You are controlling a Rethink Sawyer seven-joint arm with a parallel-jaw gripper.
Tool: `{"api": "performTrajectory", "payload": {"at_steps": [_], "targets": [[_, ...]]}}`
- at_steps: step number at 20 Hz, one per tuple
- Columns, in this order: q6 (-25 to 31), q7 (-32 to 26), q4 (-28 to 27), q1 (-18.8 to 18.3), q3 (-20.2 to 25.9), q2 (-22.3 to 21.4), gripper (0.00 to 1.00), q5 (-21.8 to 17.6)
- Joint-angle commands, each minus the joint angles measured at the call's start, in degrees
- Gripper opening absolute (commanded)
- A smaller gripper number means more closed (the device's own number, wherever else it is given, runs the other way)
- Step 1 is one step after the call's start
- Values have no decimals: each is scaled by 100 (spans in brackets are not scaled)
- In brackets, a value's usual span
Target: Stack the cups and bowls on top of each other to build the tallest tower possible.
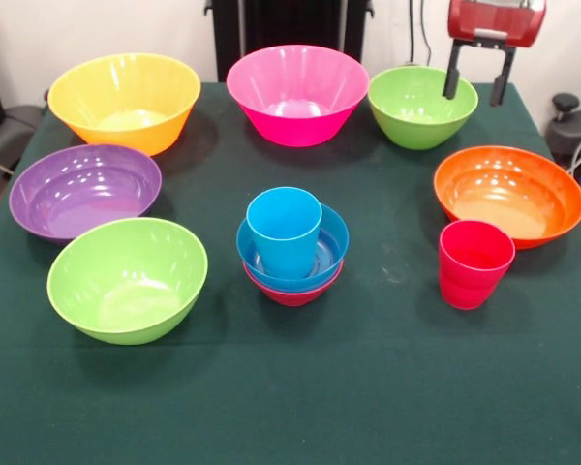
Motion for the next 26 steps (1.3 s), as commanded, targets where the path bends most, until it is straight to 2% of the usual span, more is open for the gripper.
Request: {"api": "performTrajectory", "payload": {"at_steps": [1,16,26], "targets": [[616,774,-170,19,195,276,100,193],[-33,1040,298,118,204,538,100,96],[-442,1364,420,375,216,824,100,256]]}}
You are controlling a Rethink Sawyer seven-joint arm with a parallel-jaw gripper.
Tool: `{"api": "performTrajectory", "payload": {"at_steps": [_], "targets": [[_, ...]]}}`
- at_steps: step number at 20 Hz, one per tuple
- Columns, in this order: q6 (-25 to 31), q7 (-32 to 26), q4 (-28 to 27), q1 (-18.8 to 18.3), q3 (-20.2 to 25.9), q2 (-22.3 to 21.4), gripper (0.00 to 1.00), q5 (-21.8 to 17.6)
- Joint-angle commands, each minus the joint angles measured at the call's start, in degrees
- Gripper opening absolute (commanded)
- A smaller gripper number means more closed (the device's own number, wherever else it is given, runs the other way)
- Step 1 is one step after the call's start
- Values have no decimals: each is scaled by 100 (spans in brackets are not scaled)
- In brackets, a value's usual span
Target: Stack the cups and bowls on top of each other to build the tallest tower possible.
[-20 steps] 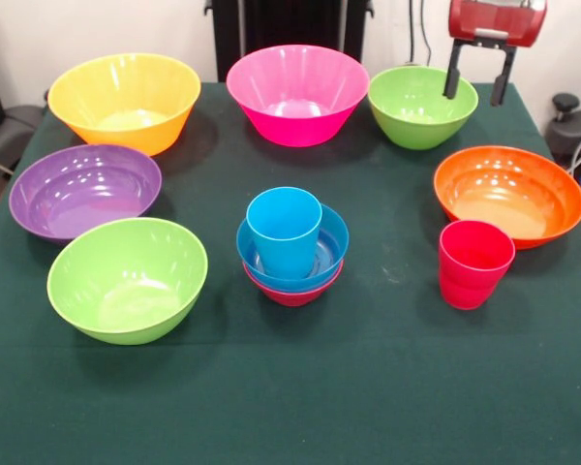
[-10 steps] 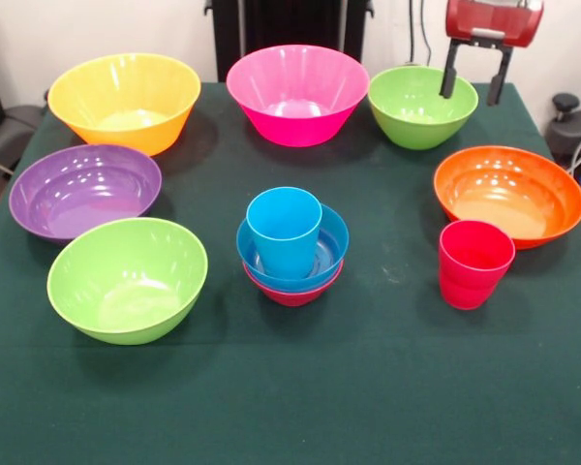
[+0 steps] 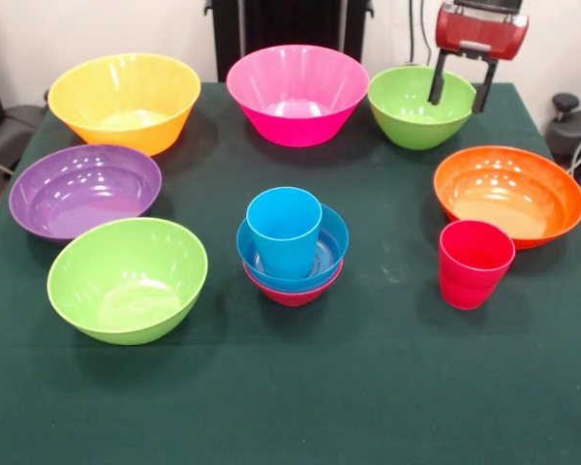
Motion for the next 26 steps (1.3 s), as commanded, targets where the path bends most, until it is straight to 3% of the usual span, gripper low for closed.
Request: {"api": "performTrajectory", "payload": {"at_steps": [1,8,26], "targets": [[-441,1379,371,224,333,441,100,250],[-732,1551,506,369,336,579,100,334],[-838,1952,400,754,328,786,100,599]]}}
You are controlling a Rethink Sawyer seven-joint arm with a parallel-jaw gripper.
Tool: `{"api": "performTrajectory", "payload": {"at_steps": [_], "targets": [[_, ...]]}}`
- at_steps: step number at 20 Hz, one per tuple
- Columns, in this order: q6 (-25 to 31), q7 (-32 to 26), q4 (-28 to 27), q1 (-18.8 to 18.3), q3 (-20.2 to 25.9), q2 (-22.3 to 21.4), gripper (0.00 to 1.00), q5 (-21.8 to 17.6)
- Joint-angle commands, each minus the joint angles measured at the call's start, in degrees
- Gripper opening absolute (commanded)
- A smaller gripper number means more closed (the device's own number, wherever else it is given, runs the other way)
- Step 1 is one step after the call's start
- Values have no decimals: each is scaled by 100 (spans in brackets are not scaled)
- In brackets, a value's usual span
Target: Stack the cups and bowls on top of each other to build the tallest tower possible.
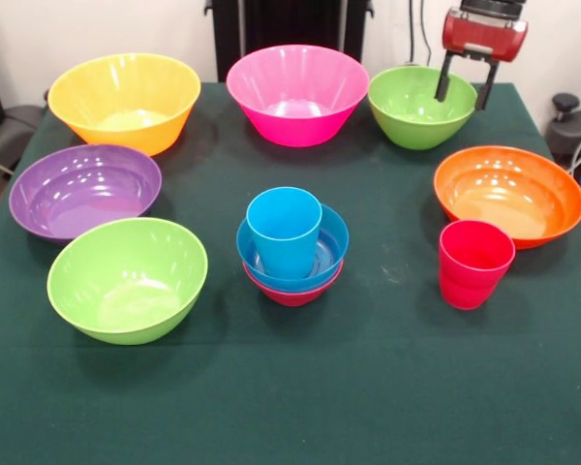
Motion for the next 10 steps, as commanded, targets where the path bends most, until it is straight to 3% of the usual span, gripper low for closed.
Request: {"api": "performTrajectory", "payload": {"at_steps": [1,10], "targets": [[-221,1230,-5,131,330,372,100,381],[-219,1175,-213,129,351,501,100,516]]}}
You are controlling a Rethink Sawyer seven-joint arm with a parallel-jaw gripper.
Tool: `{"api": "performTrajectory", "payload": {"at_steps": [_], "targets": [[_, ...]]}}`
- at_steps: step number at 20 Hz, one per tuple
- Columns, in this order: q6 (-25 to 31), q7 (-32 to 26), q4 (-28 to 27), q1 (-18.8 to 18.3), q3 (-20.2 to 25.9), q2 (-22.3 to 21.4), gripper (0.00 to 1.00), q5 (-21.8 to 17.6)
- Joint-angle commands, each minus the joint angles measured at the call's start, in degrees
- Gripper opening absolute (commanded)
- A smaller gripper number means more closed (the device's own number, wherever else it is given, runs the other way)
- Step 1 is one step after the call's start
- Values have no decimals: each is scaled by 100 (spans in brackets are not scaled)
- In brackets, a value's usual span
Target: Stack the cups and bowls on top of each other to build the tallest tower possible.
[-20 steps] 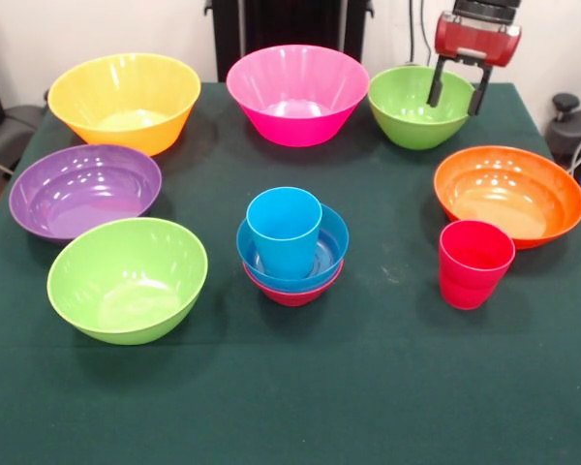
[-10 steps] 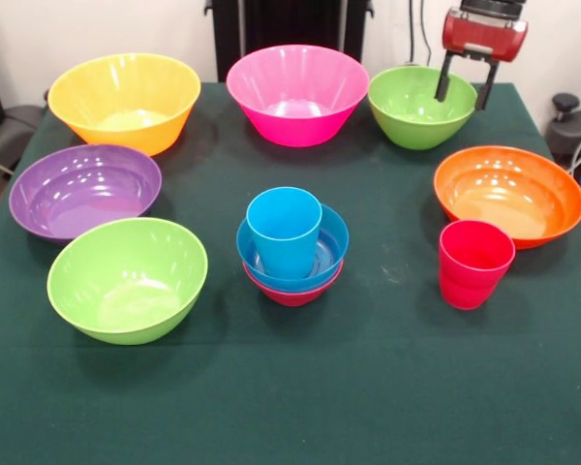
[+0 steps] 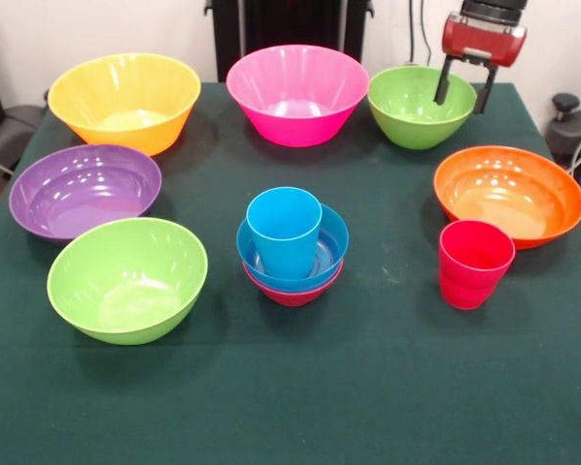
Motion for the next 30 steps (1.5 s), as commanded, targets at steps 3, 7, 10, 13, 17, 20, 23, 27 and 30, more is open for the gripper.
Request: {"api": "performTrajectory", "payload": {"at_steps": [3,7,10,13,17,20,23,27,30], "targets": [[-261,1066,-233,-72,379,434,100,205],[-388,1052,-304,-142,418,564,100,156],[-441,1055,-401,-123,426,649,100,239],[-412,1042,-412,-119,443,634,100,291],[-310,1026,-397,-72,425,606,100,357],[-227,1009,-446,30,347,632,0,515],[-68,976,-493,178,246,609,0,724],[130,918,-474,207,263,483,0,826],[243,865,-463,192,281,410,0,863]]}}
